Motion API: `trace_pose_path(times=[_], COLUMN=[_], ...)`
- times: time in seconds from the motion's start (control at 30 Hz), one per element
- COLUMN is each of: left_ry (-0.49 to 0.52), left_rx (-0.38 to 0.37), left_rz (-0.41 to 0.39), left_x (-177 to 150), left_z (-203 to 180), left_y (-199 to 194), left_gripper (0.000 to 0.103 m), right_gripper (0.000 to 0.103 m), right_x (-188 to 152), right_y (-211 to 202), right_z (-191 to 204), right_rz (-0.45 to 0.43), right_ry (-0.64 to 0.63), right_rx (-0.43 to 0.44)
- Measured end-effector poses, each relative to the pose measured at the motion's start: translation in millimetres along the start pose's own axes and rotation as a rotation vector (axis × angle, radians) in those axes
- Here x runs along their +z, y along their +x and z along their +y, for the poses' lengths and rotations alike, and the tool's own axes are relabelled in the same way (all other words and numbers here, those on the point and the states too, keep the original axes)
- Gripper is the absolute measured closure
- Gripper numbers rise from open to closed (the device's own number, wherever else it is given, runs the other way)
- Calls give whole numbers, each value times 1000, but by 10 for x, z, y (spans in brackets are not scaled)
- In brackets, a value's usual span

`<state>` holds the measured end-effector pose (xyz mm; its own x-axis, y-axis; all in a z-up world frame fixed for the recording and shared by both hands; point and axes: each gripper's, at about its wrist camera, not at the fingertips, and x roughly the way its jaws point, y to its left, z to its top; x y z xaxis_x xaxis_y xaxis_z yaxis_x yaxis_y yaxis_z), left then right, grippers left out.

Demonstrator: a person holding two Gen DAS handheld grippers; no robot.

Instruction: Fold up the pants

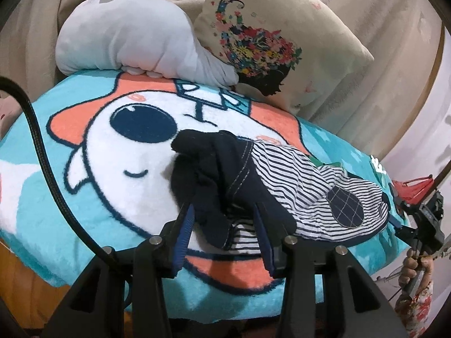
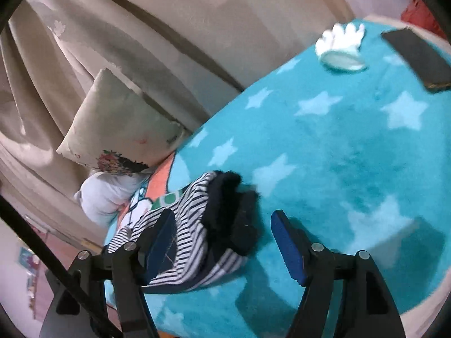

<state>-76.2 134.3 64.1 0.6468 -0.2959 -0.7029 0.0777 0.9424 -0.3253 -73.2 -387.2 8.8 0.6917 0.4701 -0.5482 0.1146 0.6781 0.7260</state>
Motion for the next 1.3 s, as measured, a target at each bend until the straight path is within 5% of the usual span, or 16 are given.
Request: trace_pose_path(times=[0.1,0.17,0.2,0.33,0.47,0.6,0.87,0.93,0.97,1.17,1.3], left_ry=[-32,-60,-73,-117,-120,-138,-132,-115,-110,-133,-164], left_rx=[20,45,56,98,121,78,16,20,15,9,-6], left_rz=[-13,-27,-33,-51,-50,-39,11,64,97,97,120], left_x=[23,54,75,140,218,291,488,495,474,292,119], left_z=[42,85,105,206,199,161,38,6,-7,39,149], left_y=[-35,-82,-104,-180,-148,-41,376,500,549,363,430], left_gripper=[62,60,57,56,55,42,35,78,82,89,87], right_gripper=[29,71,83,87,89,88,66,65,65,62,62], right_x=[-52,-69,-67,24,212,253,97,84,75,21,-103], right_y=[254,355,399,368,146,118,-136,-250,-325,-338,115], right_z=[43,118,133,181,105,-45,59,100,131,393,725], right_rz=[33,21,40,7,-66,-75,-156,-187,-209,-217,-107], right_ry=[-21,-49,-52,-99,-111,-95,-162,-165,-163,-222,-313], right_rx=[-36,-43,-37,-38,-86,-161,-219,-226,-230,-194,-103])
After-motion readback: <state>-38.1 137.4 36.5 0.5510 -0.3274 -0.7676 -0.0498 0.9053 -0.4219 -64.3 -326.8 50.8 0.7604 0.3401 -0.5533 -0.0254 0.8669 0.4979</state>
